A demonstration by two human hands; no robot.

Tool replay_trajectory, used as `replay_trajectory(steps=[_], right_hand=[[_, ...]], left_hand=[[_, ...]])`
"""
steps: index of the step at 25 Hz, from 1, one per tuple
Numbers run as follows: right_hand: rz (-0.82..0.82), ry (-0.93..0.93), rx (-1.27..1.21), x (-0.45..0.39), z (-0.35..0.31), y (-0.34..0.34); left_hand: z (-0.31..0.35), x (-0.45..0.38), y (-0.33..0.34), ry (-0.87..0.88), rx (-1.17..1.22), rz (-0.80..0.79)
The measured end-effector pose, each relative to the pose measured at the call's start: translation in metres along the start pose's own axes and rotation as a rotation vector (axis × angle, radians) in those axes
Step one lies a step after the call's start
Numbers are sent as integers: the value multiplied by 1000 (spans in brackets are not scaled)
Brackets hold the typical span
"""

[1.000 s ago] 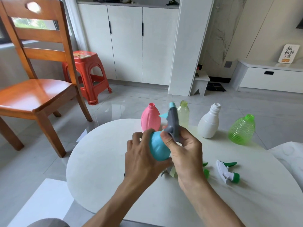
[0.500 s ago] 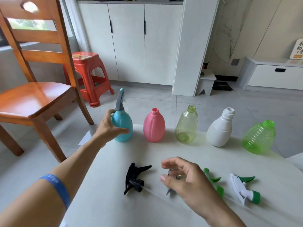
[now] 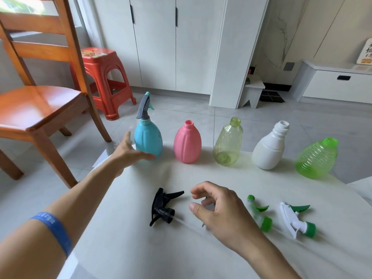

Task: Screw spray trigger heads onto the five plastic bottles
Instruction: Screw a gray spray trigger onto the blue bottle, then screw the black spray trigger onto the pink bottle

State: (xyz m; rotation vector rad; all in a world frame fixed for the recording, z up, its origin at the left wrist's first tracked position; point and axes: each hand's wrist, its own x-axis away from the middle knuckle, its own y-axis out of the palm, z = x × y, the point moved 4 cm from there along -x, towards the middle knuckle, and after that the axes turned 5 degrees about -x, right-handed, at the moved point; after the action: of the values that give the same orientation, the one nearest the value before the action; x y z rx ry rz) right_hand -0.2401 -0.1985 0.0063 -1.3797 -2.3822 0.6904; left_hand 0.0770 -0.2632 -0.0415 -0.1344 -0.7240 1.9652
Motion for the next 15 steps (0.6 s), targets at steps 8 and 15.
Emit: replay_trajectory(steps=[8, 15], right_hand=[[-34, -362, 752, -3, -8, 90], [61, -146, -136, -9, -17, 53]], left_hand=[[-32, 93, -20, -37, -576, -45], [-1, 136, -20, 215, -408, -69]])
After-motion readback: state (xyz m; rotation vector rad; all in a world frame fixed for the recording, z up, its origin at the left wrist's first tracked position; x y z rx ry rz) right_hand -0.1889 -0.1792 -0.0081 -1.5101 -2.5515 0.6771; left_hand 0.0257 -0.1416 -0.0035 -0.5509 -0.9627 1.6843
